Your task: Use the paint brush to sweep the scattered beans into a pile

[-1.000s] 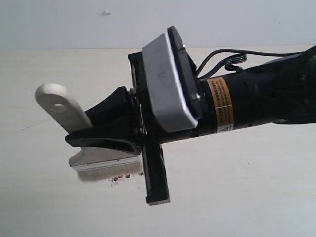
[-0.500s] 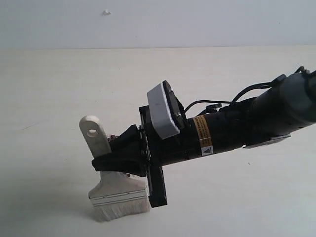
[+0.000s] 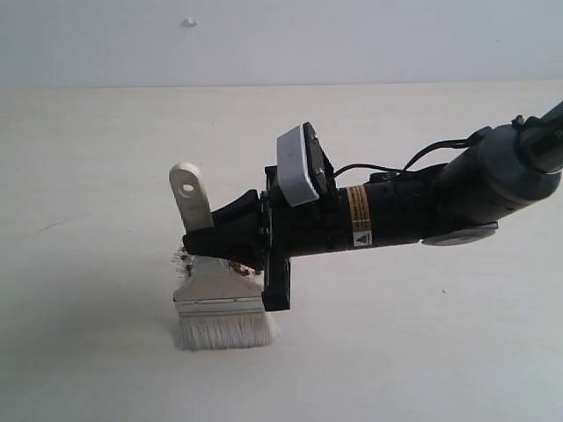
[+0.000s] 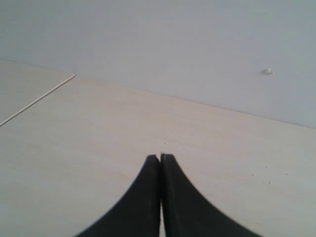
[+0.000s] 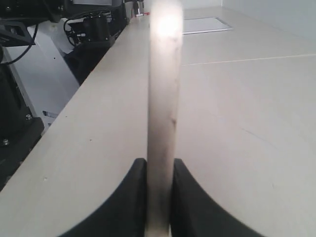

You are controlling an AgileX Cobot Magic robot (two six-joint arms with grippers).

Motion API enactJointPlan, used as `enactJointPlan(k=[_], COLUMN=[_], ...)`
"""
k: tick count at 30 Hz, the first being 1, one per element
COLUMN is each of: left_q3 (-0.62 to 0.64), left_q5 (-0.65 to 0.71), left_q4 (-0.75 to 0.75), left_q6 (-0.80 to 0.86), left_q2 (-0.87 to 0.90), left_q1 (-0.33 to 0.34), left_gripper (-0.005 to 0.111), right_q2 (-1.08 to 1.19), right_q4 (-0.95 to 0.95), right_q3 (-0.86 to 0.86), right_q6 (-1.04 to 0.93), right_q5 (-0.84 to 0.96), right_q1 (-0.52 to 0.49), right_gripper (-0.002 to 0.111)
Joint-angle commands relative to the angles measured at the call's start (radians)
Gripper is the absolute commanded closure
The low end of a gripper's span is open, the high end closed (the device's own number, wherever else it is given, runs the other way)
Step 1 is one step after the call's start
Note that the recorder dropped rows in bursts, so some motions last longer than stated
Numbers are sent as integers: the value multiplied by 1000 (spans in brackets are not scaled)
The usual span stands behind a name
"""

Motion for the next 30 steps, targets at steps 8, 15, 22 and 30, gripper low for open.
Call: enactJointPlan(k=[8,15,22,30], left_q3=[0,0,0,0], left_q5=[-6,-6,-6,-6], left_q4=[-5,-5,-5,-5], left_q6=[3,3,3,3], left_q2=[-4,-4,-4,-4], left_q1=[1,1,1,1], left_gripper=[107,107,107,107], right_q2=[86,93,-15,-188], right_q4=[-53,-73,-193,-288], right_q3=[-174,-237,-239,-239], right_q6=[52,119,262,470], right_q5=[10,10,10,23], right_q1=[-8,-8,-8,-8], right_gripper=[108,108,108,108])
